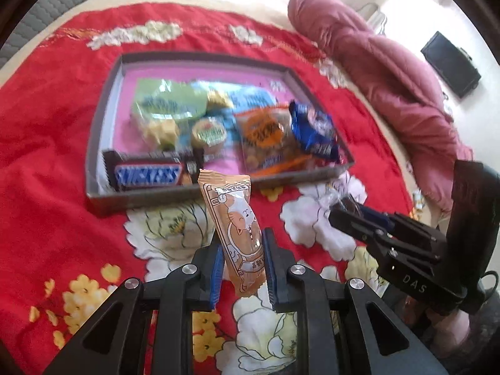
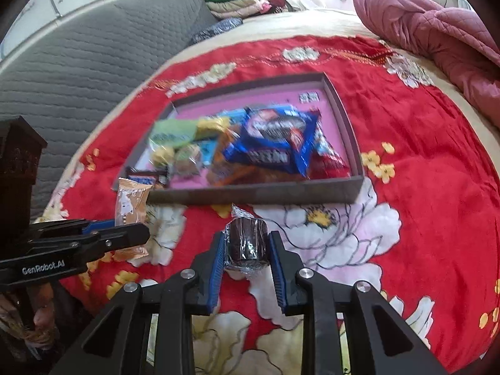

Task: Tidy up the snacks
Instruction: 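Grasp and lift the dark candy with right tool while left grasps the peach snack bar, then carry the dark candy with right tool while left carries the peach bar into the tray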

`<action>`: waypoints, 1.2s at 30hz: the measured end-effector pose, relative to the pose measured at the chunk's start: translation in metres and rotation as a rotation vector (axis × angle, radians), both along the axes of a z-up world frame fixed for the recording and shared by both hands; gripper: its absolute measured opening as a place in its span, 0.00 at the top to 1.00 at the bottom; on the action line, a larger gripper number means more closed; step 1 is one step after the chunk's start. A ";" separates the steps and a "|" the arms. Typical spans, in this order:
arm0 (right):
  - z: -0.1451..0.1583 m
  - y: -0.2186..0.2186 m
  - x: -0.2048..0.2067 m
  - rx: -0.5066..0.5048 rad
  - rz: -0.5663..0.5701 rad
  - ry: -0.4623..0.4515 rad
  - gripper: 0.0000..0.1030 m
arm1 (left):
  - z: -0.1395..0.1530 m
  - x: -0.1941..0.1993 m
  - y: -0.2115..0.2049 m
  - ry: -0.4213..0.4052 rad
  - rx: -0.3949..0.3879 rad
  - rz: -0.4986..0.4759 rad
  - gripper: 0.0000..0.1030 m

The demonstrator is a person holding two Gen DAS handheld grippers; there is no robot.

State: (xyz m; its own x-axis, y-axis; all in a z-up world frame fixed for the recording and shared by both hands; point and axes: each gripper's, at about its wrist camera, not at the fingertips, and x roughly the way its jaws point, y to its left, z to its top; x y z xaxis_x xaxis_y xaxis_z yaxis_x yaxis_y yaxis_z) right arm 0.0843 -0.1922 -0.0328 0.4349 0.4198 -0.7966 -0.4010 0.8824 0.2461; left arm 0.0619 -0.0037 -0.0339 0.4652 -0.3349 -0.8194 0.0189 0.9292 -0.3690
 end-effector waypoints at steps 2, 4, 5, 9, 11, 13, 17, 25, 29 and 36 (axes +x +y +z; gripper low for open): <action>0.004 0.003 0.001 0.010 0.006 -0.009 0.73 | 0.006 0.001 0.007 -0.021 0.000 0.015 0.77; 0.007 0.007 0.002 0.020 0.012 -0.014 0.73 | 0.011 0.003 0.013 -0.035 -0.006 0.029 0.77; 0.008 0.009 0.002 0.023 0.013 -0.016 0.73 | 0.013 0.005 0.017 -0.043 -0.002 0.037 0.77; 0.013 0.015 0.007 0.044 0.013 -0.023 0.73 | 0.015 0.010 0.030 -0.063 0.001 0.072 0.77; 0.016 0.019 0.011 0.052 0.014 -0.030 0.73 | 0.016 0.015 0.040 -0.072 -0.004 0.097 0.77; 0.019 0.026 0.015 0.062 0.019 -0.041 0.73 | 0.016 0.020 0.048 -0.082 0.002 0.120 0.77; 0.023 0.038 0.025 0.073 0.025 -0.053 0.73 | 0.018 0.029 0.060 -0.102 0.014 0.145 0.77; 0.021 0.058 0.045 0.081 0.026 -0.057 0.73 | 0.010 0.046 0.071 -0.112 0.038 0.138 0.77; 0.017 0.065 0.050 0.081 0.031 -0.054 0.73 | 0.002 0.050 0.071 -0.088 0.037 0.127 0.77; 0.004 0.079 0.060 0.062 0.035 -0.037 0.73 | -0.011 0.056 0.072 -0.052 0.033 0.115 0.77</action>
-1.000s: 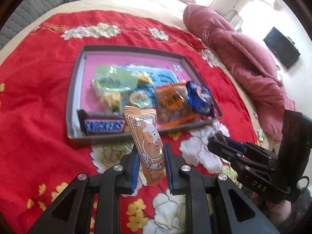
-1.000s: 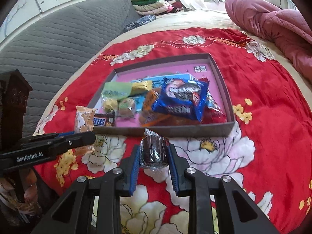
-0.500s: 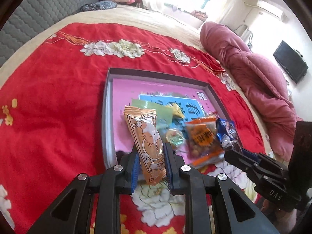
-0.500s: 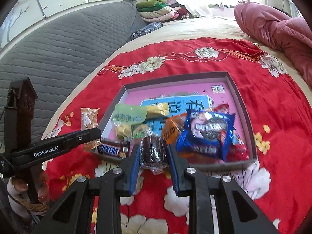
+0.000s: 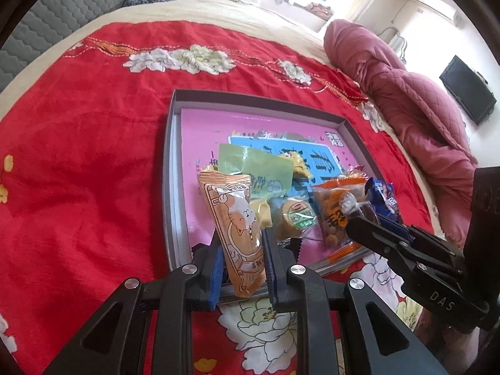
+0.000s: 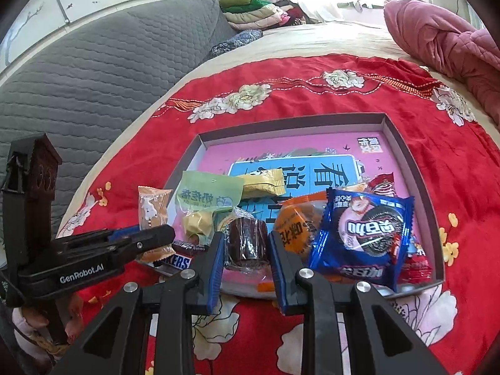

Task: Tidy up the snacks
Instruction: 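Carry the dark candy with right tool while left carries the peach bar into the tray, then open the right tool to release the candy while left opens to release the peach bar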

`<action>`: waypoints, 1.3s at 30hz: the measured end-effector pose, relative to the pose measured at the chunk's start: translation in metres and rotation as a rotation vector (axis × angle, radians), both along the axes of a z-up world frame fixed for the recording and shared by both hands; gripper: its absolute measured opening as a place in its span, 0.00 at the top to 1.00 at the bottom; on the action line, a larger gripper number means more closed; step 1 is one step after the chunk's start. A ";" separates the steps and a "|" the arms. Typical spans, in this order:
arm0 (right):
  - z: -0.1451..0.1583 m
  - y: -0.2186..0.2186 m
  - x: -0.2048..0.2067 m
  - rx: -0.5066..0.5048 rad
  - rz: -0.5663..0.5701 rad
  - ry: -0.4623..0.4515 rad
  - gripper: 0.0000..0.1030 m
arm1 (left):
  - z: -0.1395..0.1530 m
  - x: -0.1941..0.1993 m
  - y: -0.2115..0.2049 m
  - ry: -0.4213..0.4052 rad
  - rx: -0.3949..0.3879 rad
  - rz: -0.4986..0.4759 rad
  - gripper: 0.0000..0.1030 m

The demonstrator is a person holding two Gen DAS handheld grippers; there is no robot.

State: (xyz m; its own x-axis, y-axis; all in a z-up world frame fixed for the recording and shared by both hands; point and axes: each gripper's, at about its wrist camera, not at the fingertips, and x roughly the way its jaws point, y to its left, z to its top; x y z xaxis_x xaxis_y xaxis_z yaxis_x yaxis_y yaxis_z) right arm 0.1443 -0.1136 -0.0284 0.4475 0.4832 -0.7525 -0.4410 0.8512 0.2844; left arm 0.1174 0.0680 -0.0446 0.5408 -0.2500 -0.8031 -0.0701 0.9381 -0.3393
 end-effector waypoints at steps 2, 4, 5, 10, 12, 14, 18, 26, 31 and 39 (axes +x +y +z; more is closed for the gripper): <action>-0.003 0.002 0.001 -0.009 -0.003 0.000 0.73 | -0.001 0.000 0.000 0.004 -0.004 0.000 0.77; -0.006 0.004 0.003 -0.023 -0.004 0.005 0.73 | -0.002 0.001 0.000 0.007 -0.005 -0.001 0.77; -0.008 0.005 0.004 -0.030 -0.007 0.007 0.73 | -0.002 0.001 0.001 0.007 -0.007 0.000 0.77; -0.015 0.007 0.005 -0.046 -0.011 0.019 0.73 | -0.003 0.002 0.001 0.011 -0.022 -0.003 0.77; -0.016 0.006 0.005 -0.050 -0.016 0.020 0.73 | -0.003 0.002 0.001 0.012 -0.023 -0.003 0.77; -0.016 0.006 0.005 -0.050 -0.016 0.019 0.73 | -0.004 0.003 0.002 0.012 -0.025 -0.003 0.77; -0.016 0.006 0.005 -0.052 -0.017 0.018 0.73 | -0.004 0.002 0.002 0.015 -0.030 -0.005 0.77; -0.016 0.006 0.005 -0.049 -0.021 0.021 0.73 | -0.006 0.002 0.001 0.019 -0.037 -0.006 0.76; -0.014 0.005 0.004 -0.049 -0.017 0.016 0.72 | -0.006 0.002 0.002 0.022 -0.047 -0.006 0.76; -0.009 0.004 0.001 -0.040 -0.021 0.007 0.72 | -0.006 0.003 0.004 0.024 -0.067 -0.008 0.74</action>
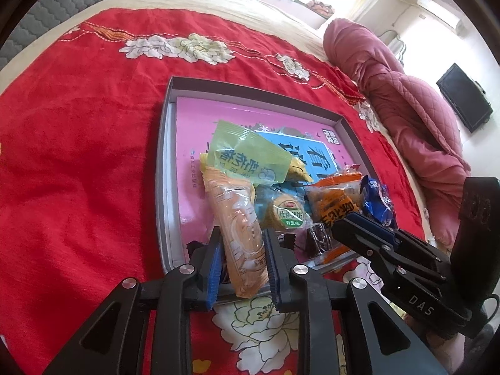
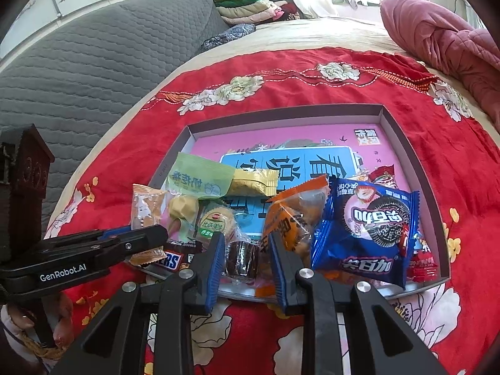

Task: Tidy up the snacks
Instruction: 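Open the right tool to release the candy while left opens to release the peach bar, then withdraw both open tools away from the tray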

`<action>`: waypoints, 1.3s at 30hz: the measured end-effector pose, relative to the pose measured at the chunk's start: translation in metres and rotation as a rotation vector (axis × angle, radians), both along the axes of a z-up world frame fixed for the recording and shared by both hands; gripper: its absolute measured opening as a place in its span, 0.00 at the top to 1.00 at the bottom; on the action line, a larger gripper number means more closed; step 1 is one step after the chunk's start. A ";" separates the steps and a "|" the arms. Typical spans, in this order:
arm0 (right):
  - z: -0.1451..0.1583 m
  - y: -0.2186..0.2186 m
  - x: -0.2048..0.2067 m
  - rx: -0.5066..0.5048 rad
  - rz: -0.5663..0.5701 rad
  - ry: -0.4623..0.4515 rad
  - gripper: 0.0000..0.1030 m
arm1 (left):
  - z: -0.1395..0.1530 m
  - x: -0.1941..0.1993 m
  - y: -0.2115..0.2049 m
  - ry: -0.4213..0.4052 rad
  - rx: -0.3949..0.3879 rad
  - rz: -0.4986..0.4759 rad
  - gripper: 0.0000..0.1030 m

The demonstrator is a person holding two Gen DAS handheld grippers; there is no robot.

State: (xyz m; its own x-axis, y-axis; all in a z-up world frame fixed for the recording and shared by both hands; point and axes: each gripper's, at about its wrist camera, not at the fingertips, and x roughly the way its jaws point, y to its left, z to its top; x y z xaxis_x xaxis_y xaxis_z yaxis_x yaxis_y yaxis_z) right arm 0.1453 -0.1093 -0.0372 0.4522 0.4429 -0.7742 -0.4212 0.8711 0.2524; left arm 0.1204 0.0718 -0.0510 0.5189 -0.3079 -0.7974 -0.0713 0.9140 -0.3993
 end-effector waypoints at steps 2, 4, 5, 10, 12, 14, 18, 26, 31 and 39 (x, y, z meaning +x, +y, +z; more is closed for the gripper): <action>0.002 0.000 -0.001 0.002 0.001 -0.004 0.72 | 0.000 0.000 -0.001 -0.001 -0.002 -0.003 0.71; 0.005 0.000 -0.002 0.004 0.001 -0.011 0.72 | 0.000 0.000 -0.001 -0.002 -0.005 -0.007 0.68; 0.006 0.000 -0.002 0.005 0.002 -0.012 0.72 | 0.001 0.000 -0.001 -0.003 -0.001 -0.008 0.68; 0.010 -0.003 -0.004 0.006 -0.006 -0.022 0.72 | 0.002 0.000 -0.002 -0.006 -0.004 -0.011 0.59; 0.012 -0.005 -0.004 0.009 -0.010 -0.024 0.72 | 0.003 -0.001 -0.002 -0.008 0.001 -0.008 0.58; 0.014 -0.007 -0.004 0.010 -0.016 -0.027 0.72 | 0.004 -0.001 -0.002 -0.009 0.005 -0.005 0.57; 0.018 -0.013 -0.005 0.013 -0.029 -0.035 0.71 | 0.007 -0.002 0.000 -0.011 0.018 0.007 0.50; 0.030 -0.029 -0.009 0.014 -0.064 -0.063 0.65 | 0.014 -0.006 0.004 -0.020 0.011 0.019 0.46; 0.034 -0.040 -0.011 0.012 -0.090 -0.069 0.63 | 0.021 -0.012 0.003 -0.034 0.009 0.027 0.43; 0.049 -0.061 -0.022 0.005 -0.115 -0.099 0.53 | 0.032 -0.026 -0.006 -0.041 0.036 0.028 0.37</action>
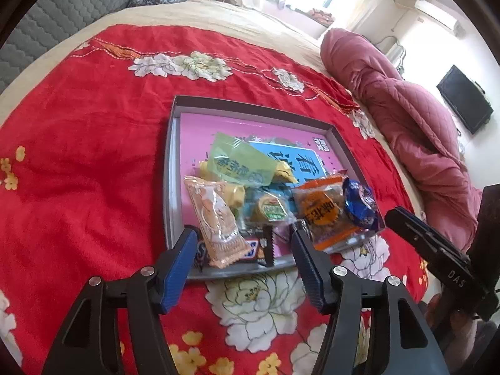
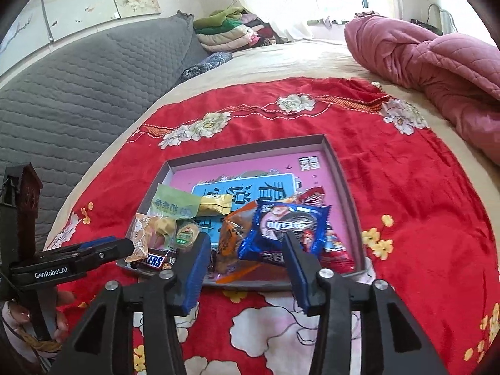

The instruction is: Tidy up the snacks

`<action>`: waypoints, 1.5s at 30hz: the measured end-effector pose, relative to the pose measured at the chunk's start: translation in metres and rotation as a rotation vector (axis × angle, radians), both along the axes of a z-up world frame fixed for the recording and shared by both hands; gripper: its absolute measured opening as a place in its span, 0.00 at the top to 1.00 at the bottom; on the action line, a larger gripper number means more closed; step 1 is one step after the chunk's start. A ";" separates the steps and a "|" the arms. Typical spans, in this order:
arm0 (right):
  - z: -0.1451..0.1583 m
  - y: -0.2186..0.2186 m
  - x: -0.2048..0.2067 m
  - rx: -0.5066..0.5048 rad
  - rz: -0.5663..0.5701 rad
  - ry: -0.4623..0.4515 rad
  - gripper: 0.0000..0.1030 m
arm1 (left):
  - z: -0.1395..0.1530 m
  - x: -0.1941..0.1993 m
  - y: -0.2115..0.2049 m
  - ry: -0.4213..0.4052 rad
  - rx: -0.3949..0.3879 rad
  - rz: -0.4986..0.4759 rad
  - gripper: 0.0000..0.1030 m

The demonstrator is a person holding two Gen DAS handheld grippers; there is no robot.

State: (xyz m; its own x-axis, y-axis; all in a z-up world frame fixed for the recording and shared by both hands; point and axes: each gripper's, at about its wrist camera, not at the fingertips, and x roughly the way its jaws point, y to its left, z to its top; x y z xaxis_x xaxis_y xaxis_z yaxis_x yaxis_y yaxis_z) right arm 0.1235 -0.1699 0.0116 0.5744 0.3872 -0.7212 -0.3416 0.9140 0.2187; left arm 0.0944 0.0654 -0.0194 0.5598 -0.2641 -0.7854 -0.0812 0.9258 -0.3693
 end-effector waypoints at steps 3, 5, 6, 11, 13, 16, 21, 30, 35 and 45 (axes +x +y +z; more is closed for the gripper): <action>0.006 -0.006 -0.007 -0.004 -0.004 -0.014 0.51 | 0.007 -0.010 -0.008 -0.010 0.015 0.002 0.35; 0.010 -0.010 -0.015 -0.011 -0.005 -0.024 0.40 | 0.013 -0.020 -0.014 -0.015 0.024 0.004 0.32; 0.012 -0.013 -0.020 -0.017 -0.006 -0.029 0.39 | 0.015 -0.024 -0.018 -0.014 0.025 0.002 0.31; 0.019 -0.021 -0.044 -0.046 -0.010 -0.058 0.34 | 0.021 -0.046 -0.039 0.004 0.070 -0.016 0.28; 0.020 -0.023 -0.056 -0.055 -0.001 -0.057 0.30 | 0.021 -0.055 -0.048 0.023 0.077 -0.024 0.28; 0.019 -0.024 -0.070 -0.083 0.013 -0.059 0.29 | 0.018 -0.066 -0.059 0.048 0.092 -0.037 0.27; 0.007 -0.025 -0.091 -0.093 0.026 -0.008 0.26 | 0.017 -0.079 -0.075 0.060 0.132 -0.068 0.27; 0.001 -0.025 -0.094 -0.104 0.023 0.013 0.26 | 0.019 -0.082 -0.082 0.056 0.157 -0.082 0.27; -0.001 -0.024 -0.092 -0.110 0.023 0.023 0.25 | 0.019 -0.082 -0.081 0.058 0.159 -0.077 0.27; -0.002 -0.026 -0.092 -0.112 0.013 0.019 0.25 | 0.018 -0.080 -0.077 0.066 0.177 -0.053 0.27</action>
